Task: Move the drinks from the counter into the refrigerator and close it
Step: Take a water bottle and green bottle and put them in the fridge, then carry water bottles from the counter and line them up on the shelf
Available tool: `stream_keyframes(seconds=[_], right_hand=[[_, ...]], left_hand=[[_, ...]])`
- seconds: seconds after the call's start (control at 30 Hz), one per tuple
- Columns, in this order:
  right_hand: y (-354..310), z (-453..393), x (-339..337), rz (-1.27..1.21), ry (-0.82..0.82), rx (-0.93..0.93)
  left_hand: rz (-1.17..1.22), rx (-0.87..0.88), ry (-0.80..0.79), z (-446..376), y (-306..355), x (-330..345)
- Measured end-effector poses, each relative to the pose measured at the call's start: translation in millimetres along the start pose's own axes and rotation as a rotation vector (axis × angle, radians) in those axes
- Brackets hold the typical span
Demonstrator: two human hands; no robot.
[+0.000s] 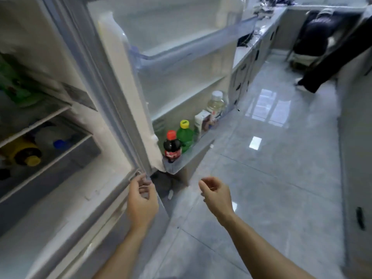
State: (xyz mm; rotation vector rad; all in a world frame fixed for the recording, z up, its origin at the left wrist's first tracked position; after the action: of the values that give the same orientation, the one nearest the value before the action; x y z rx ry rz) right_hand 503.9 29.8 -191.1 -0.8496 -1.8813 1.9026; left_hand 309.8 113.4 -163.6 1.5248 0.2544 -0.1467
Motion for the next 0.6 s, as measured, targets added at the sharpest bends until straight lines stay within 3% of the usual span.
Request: stream_keyframes(seconds=[0.23, 0.4, 0.6], right_hand=[[104.6, 89.1, -167.5, 0.104, 0.283, 0.333], [157.3, 148.8, -234.0, 0.143, 0.406, 0.547], [189.2, 205.4, -271.5, 0.129, 0.5, 0.813]], left_hand=[[-0.439, -0.291, -0.411, 75.4, -93.6, 47.6], [-0.765, -0.572, -0.64, 96.1, -160.9, 49.0], [-0.937, -0.708, -0.674, 83.3, -191.4, 52.1]])
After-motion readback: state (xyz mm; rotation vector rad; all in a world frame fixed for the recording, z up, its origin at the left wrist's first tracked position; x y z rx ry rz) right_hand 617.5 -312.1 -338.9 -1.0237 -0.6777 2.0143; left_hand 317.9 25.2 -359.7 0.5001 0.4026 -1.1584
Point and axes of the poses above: each hand's wrist, its own z-axis away from the middle knuckle, its own x-axis out of the palm, y = z × x, the point moved 2 cm from there along -z, towards the middle knuckle, and after that the axes turned 15 degrees about -x, right-handed, at the moved point
